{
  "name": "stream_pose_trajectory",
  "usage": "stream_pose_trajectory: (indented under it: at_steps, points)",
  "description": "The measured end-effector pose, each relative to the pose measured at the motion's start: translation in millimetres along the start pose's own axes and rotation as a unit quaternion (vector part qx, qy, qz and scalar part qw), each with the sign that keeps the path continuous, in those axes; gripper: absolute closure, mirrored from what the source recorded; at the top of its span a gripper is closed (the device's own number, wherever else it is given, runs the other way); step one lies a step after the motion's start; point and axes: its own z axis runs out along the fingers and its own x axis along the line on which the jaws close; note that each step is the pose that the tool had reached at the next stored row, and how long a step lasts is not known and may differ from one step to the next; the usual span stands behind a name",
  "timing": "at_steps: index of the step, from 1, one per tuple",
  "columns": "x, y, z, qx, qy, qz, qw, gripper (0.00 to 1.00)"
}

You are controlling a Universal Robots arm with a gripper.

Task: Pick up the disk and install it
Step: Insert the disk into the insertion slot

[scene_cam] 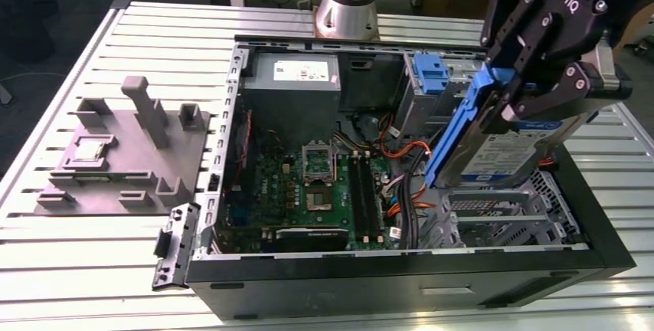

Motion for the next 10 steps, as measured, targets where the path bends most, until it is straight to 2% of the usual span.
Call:
stream_pose_trajectory:
  at_steps: [10]
  points:
    - [-0.1, -16.5, 2.3, 0.0, -0.0001, 0.0, 1.0, 0.63]
